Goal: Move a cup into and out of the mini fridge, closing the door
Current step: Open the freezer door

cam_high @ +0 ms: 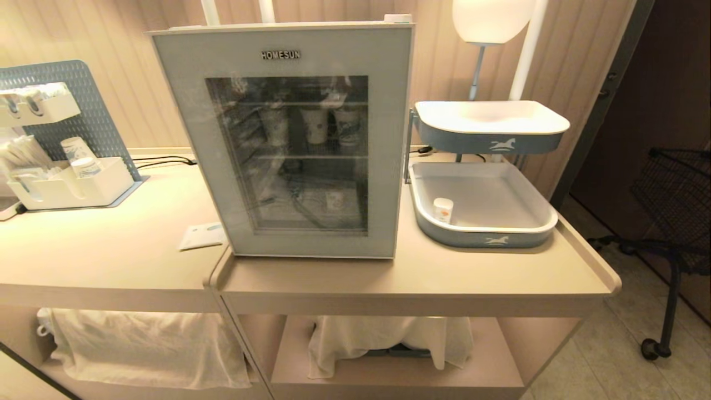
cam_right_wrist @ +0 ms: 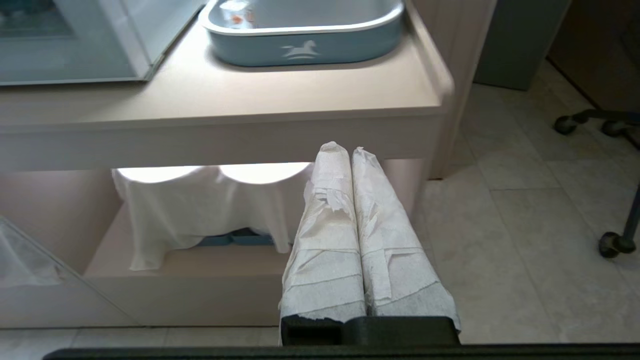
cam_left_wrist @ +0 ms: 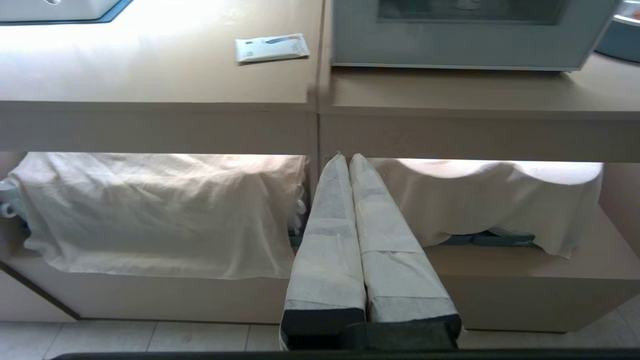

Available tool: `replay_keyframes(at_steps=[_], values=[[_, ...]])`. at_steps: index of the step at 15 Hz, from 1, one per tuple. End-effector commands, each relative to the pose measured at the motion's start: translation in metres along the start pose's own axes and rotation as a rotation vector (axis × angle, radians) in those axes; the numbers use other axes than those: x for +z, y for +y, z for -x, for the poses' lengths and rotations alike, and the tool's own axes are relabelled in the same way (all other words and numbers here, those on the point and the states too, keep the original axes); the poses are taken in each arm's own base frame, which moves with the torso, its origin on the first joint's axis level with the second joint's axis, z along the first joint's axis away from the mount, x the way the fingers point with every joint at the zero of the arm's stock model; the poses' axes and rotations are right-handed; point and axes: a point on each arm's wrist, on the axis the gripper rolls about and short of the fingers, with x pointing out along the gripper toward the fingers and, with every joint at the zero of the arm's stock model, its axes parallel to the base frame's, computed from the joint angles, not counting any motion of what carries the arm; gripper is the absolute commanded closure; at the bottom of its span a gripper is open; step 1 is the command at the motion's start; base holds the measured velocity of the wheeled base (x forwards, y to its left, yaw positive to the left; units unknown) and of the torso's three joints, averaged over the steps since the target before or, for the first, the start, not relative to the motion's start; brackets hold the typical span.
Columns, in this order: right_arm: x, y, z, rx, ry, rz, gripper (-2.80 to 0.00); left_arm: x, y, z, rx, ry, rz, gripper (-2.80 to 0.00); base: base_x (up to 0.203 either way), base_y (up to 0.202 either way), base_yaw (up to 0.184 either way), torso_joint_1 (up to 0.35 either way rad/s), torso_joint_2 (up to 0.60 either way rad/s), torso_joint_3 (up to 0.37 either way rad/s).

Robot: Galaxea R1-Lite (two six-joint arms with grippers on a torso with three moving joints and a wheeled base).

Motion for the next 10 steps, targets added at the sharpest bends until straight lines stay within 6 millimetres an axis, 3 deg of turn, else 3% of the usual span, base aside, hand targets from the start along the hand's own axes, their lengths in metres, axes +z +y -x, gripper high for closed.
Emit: replay_keyframes(at_steps=[1, 10], values=[[-0.0001, 0.0000, -0.0001, 0.000, 0.002, 0.000, 0.00, 0.0001, 0.0000, 0.0000, 0.001, -0.001, 0.000, 0.00, 0.000, 0.199, -0.003, 0.002, 0.01, 0.002], [-0.0001, 0.0000, -0.0001, 0.000, 0.002, -0.001, 0.00, 0.0001, 0.0000, 0.0000, 0.001, -0.001, 0.000, 0.00, 0.000, 0.193, -0.001, 0.003, 0.00, 0.002]])
